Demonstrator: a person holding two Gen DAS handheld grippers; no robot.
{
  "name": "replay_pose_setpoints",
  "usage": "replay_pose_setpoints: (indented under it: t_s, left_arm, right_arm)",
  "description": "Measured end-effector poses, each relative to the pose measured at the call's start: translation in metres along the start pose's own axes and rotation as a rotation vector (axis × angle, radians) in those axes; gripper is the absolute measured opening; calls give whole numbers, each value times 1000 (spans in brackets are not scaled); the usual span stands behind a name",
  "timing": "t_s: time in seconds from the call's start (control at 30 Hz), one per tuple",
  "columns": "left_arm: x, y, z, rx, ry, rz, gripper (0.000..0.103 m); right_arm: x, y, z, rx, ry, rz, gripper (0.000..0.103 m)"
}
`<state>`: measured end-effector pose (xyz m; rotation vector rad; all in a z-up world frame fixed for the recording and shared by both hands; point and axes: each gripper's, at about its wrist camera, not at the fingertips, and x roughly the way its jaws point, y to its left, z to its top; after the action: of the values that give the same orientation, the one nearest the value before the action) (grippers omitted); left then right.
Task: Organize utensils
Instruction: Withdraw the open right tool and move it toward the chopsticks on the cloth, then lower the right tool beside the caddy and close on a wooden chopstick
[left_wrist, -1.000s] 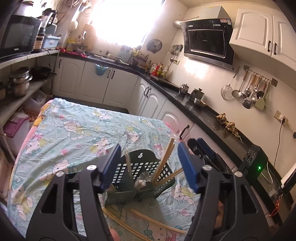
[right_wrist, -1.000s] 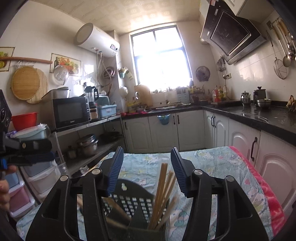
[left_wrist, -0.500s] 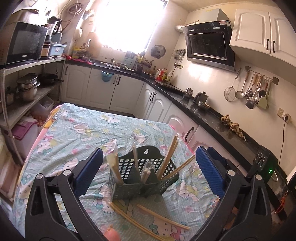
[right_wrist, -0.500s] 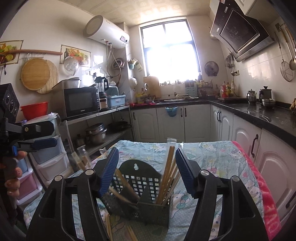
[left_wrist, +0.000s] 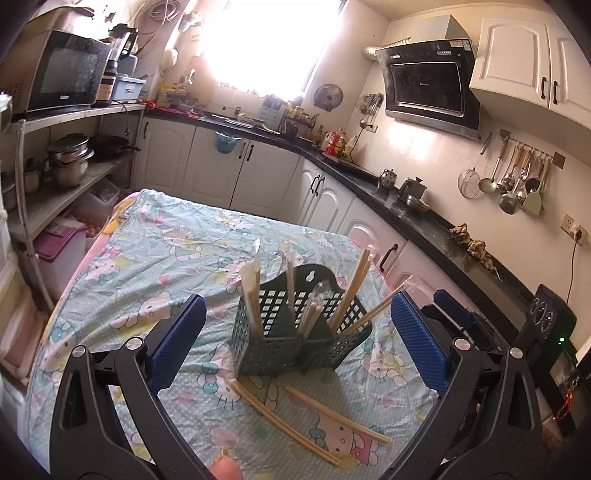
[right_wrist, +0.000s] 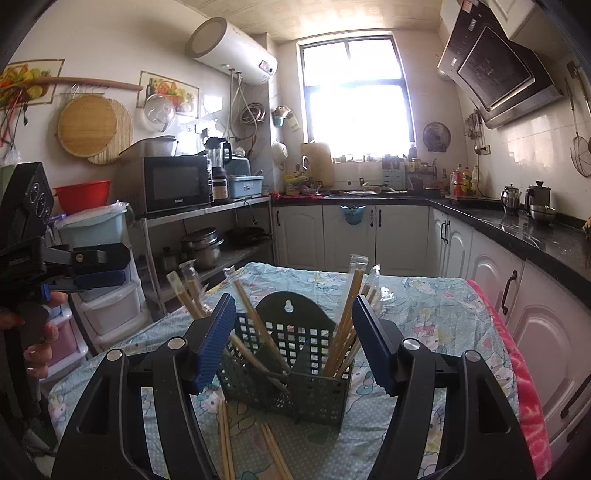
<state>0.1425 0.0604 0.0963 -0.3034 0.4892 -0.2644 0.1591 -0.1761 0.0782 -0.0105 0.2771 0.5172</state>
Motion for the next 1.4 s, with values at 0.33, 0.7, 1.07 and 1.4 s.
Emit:
replay_pose_setpoints:
  t_s: [0.33, 0.7, 1.07, 1.4]
  left_arm:
    - [1, 10, -18, -9, 33, 18, 92]
    - [7, 22, -42, -25, 85, 36, 92]
    - [29, 28, -62, -33, 150, 55, 92]
    - [57, 36, -81, -44, 234, 69, 92]
  right_arm:
    - [-4, 14, -10, -51, 60, 41, 65]
    - [0, 25, -27, -99, 133, 63, 65]
    - [16, 25, -51, -134, 245, 61, 65]
    - [38, 22, -76, -155, 377, 73, 65]
